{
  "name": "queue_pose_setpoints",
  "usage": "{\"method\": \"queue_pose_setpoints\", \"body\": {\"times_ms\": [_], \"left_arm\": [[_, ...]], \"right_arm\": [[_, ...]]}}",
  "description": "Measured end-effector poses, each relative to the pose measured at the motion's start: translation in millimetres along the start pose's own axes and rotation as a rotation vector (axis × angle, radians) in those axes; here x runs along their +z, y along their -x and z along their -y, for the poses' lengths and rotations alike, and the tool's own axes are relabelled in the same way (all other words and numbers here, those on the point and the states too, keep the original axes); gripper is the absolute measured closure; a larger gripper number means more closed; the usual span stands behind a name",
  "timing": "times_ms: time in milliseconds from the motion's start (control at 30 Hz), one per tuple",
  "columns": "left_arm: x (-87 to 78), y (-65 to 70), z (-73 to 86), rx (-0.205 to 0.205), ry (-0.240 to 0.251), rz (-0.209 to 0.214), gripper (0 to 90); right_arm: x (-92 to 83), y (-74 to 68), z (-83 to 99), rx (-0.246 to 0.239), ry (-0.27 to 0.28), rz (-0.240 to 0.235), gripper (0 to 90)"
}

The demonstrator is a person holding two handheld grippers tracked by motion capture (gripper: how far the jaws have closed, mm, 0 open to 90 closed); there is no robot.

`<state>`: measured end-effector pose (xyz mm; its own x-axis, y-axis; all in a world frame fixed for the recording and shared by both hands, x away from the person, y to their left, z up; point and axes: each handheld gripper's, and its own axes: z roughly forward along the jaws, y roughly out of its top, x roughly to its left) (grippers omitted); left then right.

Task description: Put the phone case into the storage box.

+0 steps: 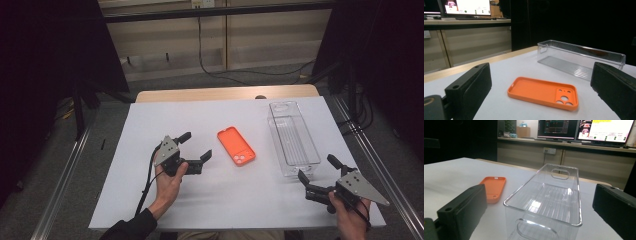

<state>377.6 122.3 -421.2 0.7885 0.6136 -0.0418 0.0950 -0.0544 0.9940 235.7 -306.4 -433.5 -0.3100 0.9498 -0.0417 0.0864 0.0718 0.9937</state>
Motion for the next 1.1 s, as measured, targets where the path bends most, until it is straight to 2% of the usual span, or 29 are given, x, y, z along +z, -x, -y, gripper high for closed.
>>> {"method": "queue_pose_setpoints", "body": {"times_ms": [133,333,433,500,600,667,733,767,867,967,1000,1067,1100], "left_arm": [[5.2,-1.6,-2.2,0.01,0.0,-0.011,2.9],[22.3,-3.5,-6.8,0.03,-0.018,-0.019,1.7],[26.9,-3.9,-8.2,0.022,-0.016,-0.02,1.7],[30.8,-3.6,-10.0,0.035,-0.022,-0.021,1.7],[38.2,-3.4,-13.5,0.032,-0.016,-0.013,1.6],[47.9,-3.4,-14.2,0.018,-0.024,0.024,1.6],[51.0,-3.4,-14.0,0.018,-0.03,0.024,1.6],[57.3,-4.6,-13.6,0.039,-0.031,0.02,1.6],[65.5,-6.0,-14.1,0.04,-0.028,0.012,1.3],[71.3,-6.3,-16.1,0.027,-0.042,0.018,0.9],[77.9,-4.6,-19.1,0.006,-0.056,0.008,1.1],[83.7,-2.5,-21.2,0.023,-0.058,-0.003,0.9],[86.1,-2.8,-21.5,0.043,-0.055,0.007,0.9]], "right_arm": [[-0.1,-0.6,-0.1,-0.001,0.004,-0.004,0.0],[0.3,-0.4,-0.3,0.0,0.005,-0.001,0.0],[0.4,-0.4,-0.2,0.0,0.004,-0.001,0.0],[0.5,-0.2,-0.2,-0.001,0.003,0.0,0.0],[-0.3,-0.4,-0.5,0.0,0.004,0.001,0.0],[-1.1,-0.6,-0.9,0.0,0.01,-0.001,0.0],[-1.3,-0.6,-1.0,0.0,0.013,-0.001,0.0],[-1.1,-0.4,-0.9,0.0,0.01,0.0,0.0],[-0.9,-0.1,-0.9,0.001,0.01,-0.001,0.0],[-0.9,-0.1,-0.8,0.001,0.008,-0.003,0.0],[-1.0,-0.2,-0.7,0.0,0.009,-0.003,0.0],[-1.5,-0.4,-1.0,-0.002,0.014,-0.005,0.0],[-1.8,-0.5,-1.2,-0.006,0.017,-0.004,0.0]]}}
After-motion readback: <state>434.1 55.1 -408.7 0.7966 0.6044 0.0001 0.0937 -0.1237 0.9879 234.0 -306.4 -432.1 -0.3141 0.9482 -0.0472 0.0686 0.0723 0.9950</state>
